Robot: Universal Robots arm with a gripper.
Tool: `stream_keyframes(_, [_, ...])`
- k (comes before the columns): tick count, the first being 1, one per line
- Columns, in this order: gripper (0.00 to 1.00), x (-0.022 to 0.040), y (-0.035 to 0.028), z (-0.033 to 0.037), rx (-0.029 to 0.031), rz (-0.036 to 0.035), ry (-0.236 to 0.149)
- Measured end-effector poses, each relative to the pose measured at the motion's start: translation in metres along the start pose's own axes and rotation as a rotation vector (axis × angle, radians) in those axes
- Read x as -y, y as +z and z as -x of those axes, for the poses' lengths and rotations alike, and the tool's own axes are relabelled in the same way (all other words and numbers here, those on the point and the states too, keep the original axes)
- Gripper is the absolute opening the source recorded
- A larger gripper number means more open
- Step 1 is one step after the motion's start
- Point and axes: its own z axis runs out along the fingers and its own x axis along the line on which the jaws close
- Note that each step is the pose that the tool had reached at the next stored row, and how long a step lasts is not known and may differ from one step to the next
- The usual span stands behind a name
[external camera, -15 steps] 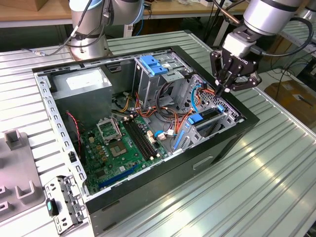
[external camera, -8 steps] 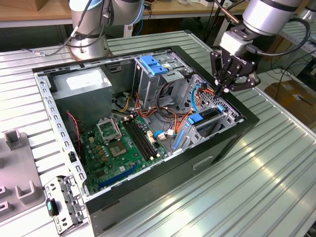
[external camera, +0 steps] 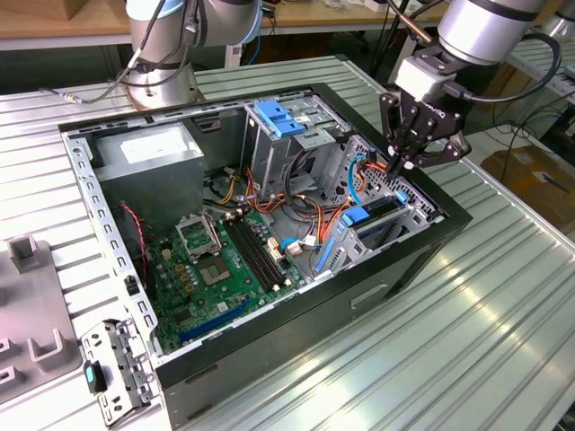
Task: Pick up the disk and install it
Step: 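Insert the first disk wire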
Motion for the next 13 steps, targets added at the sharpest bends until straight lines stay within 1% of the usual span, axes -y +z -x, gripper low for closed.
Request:
stream_keyframes(4, [0.16,0.0,0.0,-0.0002,-0.0001,0.0,0.0])
stream_keyframes(7, [0.16,-0.0007,0.0,-0.0063,-0.0001,0.0,0.0])
stream_keyframes(9, [0.16,-0.001,0.0002,-0.008,0.0001,0.0,0.001])
stream_keyframes(13, [0.16,-0.0033,0.0013,-0.0078,-0.0003,-0.0003,0.024])
